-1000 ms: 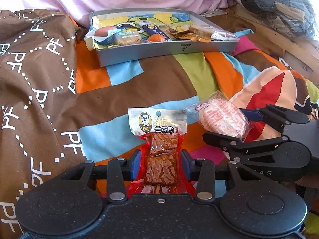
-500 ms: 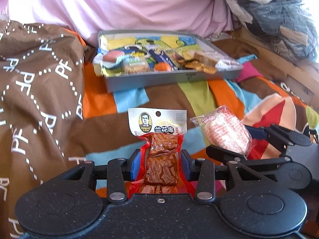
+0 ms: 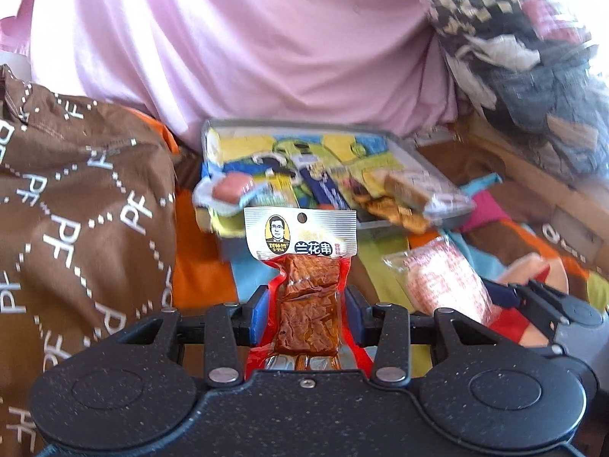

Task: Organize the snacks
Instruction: 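Carry the spicy strip pack with the left tool while the right tool carries the cake pack to the tray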

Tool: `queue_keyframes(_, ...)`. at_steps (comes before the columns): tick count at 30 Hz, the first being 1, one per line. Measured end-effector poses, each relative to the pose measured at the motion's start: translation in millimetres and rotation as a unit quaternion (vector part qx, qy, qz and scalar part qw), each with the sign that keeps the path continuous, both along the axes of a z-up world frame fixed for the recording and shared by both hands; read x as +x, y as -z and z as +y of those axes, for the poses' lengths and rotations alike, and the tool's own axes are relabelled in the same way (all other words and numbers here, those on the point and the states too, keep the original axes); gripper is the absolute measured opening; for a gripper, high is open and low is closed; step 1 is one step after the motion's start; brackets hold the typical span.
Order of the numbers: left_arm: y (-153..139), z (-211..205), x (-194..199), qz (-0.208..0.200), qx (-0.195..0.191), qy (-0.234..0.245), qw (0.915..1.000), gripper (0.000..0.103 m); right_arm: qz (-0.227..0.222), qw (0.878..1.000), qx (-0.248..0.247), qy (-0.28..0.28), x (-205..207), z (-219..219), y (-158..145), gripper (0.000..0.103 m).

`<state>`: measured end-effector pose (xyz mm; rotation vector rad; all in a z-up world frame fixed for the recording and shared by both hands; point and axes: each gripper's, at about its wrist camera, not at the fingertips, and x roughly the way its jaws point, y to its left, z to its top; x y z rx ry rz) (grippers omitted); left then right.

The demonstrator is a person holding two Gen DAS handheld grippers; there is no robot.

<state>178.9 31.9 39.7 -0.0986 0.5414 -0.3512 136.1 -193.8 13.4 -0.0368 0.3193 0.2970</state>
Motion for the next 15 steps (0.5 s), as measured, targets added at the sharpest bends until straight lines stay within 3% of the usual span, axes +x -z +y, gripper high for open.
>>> queue_keyframes(9, -28, 3, 37, -0.045, -0.04, -0.029, 0.9978, 0.043, -0.033, 0.999, -0.004, 0.017, 28, -8, -27, 0.078)
queue_keyframes(15, -45, -9, 73, -0.071, -0.034, -0.03, 0.9964, 0.044, -0.033, 0.999, 0.002, 0.025, 65, -23, -43, 0.078)
